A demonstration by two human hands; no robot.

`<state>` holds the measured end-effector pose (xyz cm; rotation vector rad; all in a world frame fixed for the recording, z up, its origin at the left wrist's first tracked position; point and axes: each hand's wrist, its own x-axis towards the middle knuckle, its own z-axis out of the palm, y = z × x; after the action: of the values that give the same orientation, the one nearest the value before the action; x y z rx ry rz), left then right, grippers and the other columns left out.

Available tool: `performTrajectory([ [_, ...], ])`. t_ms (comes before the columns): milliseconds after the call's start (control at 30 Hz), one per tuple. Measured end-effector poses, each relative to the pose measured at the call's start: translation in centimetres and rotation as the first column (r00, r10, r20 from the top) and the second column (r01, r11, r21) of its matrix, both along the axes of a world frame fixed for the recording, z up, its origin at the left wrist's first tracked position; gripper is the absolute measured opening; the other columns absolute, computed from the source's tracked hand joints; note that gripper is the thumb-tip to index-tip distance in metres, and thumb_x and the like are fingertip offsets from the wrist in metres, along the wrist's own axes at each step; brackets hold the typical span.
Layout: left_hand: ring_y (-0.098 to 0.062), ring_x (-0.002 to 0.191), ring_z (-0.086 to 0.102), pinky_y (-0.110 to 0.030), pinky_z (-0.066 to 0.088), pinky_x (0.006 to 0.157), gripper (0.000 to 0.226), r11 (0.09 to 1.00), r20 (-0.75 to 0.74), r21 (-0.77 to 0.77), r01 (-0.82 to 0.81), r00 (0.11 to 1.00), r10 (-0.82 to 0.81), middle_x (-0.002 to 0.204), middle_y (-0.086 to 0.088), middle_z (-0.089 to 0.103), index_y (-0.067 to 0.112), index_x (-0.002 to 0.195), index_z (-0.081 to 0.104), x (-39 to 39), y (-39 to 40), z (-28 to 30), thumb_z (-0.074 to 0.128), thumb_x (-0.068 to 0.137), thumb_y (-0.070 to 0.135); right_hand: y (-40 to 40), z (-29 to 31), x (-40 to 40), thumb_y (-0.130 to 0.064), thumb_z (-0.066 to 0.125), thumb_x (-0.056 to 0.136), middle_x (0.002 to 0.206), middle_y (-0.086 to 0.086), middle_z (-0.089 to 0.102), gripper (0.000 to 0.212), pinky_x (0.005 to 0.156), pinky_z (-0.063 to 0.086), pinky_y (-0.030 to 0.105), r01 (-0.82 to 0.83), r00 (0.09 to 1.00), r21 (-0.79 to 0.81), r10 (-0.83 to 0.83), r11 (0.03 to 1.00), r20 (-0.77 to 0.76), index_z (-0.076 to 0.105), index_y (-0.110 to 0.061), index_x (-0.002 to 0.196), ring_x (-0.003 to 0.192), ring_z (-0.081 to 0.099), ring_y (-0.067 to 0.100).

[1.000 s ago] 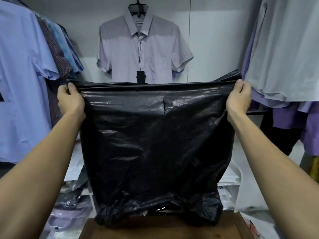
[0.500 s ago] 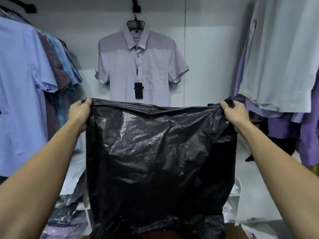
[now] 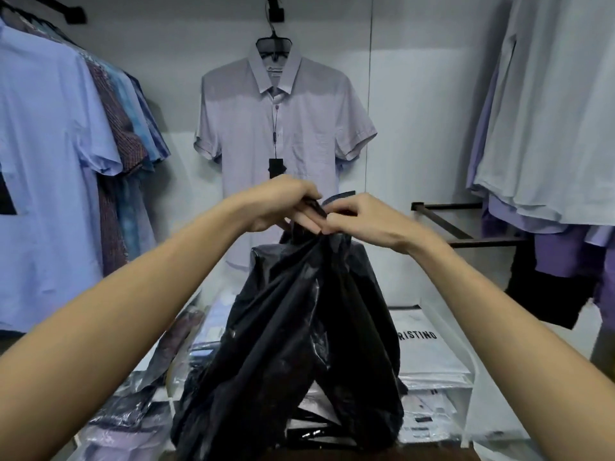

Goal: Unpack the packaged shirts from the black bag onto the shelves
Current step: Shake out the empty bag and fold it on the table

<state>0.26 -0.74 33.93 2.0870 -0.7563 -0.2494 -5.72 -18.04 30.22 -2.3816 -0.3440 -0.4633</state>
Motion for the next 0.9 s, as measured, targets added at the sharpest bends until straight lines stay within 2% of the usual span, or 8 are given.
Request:
performTrajectory([
  [100,-0.018,0.075,0.07,-0.042,0.048,0.084,0.023,0.977,0.024,-0.166,0.132,0.991,-0.13,0.083,-0.006,0.073,0.012,0.094,0.071,-0.5,-0.2,0.0,0.052,0.1,0.024,0.7,0.0,-0.1,-0.045,0.079,0.084,0.06,-0.013,0.051,0.037,0.053,0.038,0.012,0.112,0.989,-0.247,-0.083,0.962,0.125,0.053,-0.028,0.064,0.057,0.052,0.003],
  [200,-0.009,0.077,0.059,-0.03,0.057,0.076,0.022,0.939,0.26,-0.302,0.163,0.962,-0.084,0.086,-0.001,0.067,0.018,0.091,0.075,1.0,2.3,-0.1,0.056,0.079,0.013,-1.1,-0.4,0.2,-0.013,0.065,0.09,0.061,-0.007,0.049,0.029,0.053,0.034,0.016,0.116,0.986,-0.115,-0.101,0.987,0.132,0.051,-0.014,0.064,0.062,0.048,0.011],
  [300,-0.01,0.104,0.061,-0.023,0.052,0.086,0.042,0.966,0.344,-0.009,0.259,0.907,-0.24,0.115,-0.001,0.07,0.021,0.106,0.071,3.3,4.9,-1.9,0.061,0.069,0.005,-3.2,-0.3,-1.0,0.002,0.055,0.09,0.067,0.0,0.051,0.014,0.053,0.035,0.02,0.017,0.999,0.285,-0.026,0.958,0.027,0.06,-0.006,0.08,0.054,0.047,0.004],
  [400,-0.012,0.108,0.062,-0.024,0.044,0.096,0.051,0.891,0.305,0.374,0.259,0.872,-0.382,0.115,0.004,0.069,0.037,0.123,0.066,4.8,5.0,-4.4,0.083,0.078,0.021,-4.6,-0.1,-1.9,0.011,0.048,0.091,0.056,-0.008,0.055,0.018,0.046,0.037,0.013,-0.033,0.999,0.416,0.029,0.909,0.016,0.06,-0.002,0.089,0.043,0.048,-0.004],
  [467,-0.018,0.1,0.062,-0.029,0.045,0.093,0.047,0.879,0.285,0.419,0.227,0.886,-0.365,0.106,0.005,0.07,0.04,0.118,0.064,5.2,4.8,-5.4,0.088,0.078,0.034,-5.4,-0.4,-2.1,0.013,0.044,0.092,0.05,-0.011,0.059,0.022,0.042,0.04,0.009,-0.03,0.999,0.476,0.041,0.879,-0.013,0.059,-0.002,0.086,0.042,0.053,-0.002],
  [600,-0.024,0.098,0.059,-0.034,0.046,0.093,0.039,0.905,0.292,0.327,0.271,0.882,-0.37,0.112,0.005,0.061,0.047,0.118,0.06,5.1,4.5,-7.2,0.078,0.084,0.05,-7.7,-1.3,-1.5,0.015,0.043,0.09,0.069,0.002,0.071,0.031,0.06,0.058,0.021,-0.025,1.0,0.704,0.018,0.71,0.017,0.067,-0.004,0.09,0.062,0.068,0.013],
  [733,-0.012,0.092,0.047,-0.034,0.043,0.093,0.034,0.913,0.394,0.323,0.249,0.842,-0.369,0.094,0.007,0.045,0.039,0.107,0.072,3.1,2.0,-7.5,0.043,0.088,0.04,-8.3,-1.9,-1.5,0.014,0.041,0.091,0.071,0.001,0.071,0.036,0.055,0.056,0.02,-0.014,1.0,0.685,0.006,0.728,0.014,0.069,-0.01,0.09,0.063,0.067,0.011],
  [900,-0.009,0.09,0.045,-0.035,0.028,0.085,0.048,0.615,0.546,0.783,-0.094,0.578,-0.606,0.091,0.007,0.044,0.041,0.096,0.061,2.6,2.3,-6.4,0.018,0.082,0.055,-9.1,-2.4,-1.8,0.012,0.04,0.091,0.068,-0.004,0.067,0.039,0.057,0.053,0.018,0.025,0.997,0.671,-0.065,0.741,0.034,0.067,-0.014,0.081,0.062,0.063,0.008],
])
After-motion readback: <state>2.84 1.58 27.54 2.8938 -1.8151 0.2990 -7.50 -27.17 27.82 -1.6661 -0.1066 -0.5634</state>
